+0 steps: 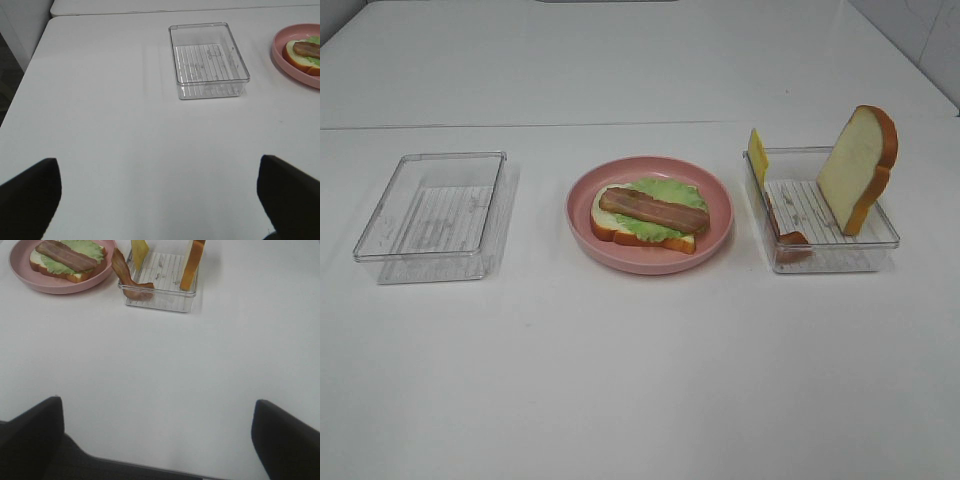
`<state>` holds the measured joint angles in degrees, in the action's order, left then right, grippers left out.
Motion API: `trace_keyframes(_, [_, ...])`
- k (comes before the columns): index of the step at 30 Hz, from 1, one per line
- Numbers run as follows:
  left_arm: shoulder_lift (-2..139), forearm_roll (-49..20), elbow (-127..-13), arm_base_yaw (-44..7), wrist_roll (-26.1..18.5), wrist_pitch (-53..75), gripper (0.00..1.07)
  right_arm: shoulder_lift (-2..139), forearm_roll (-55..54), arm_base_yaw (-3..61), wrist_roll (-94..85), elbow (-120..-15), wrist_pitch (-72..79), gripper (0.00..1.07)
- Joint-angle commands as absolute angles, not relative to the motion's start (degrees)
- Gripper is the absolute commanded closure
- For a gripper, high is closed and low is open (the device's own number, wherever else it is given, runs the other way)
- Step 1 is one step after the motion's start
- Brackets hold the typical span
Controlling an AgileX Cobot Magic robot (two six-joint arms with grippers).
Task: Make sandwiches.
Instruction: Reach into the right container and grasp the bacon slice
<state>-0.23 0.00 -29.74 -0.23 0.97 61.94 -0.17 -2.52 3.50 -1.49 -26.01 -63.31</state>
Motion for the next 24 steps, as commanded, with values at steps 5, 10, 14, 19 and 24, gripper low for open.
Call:
trace_keyframes(5, [-1.2, 0.0, -29.6, -0.1, 1.1, 61.5, 0.07, -2.0, -2.7, 3.3, -1.5, -26.3, -63.5, 0.09])
trace_keyframes(10, [-1.2, 0.0, -29.6, -0.1, 1.1, 61.5, 0.07, -2.0, -2.7, 3.3, -1.5, -26.3, -63.5, 0.09])
trace_keyframes(14, [-1.0, 0.0, -29.6, -0.1, 1.1, 61.5, 0.07, -2.0, -2.7, 3.3, -1.5, -26.3, -63.5, 0.09])
trace_keyframes(19, [-1.0, 0.0, -29.6, -0.1, 1.1, 61.5, 0.07, -2.0, -2.7, 3.3, -1.5, -26.3, -63.5, 0.09])
trace_keyframes(24, [-1.0, 0.0, -29.6, -0.1, 1.1, 61.5, 0.07, -2.1, -2.7, 3.3, -1.3, -26.3, -62.7, 0.09])
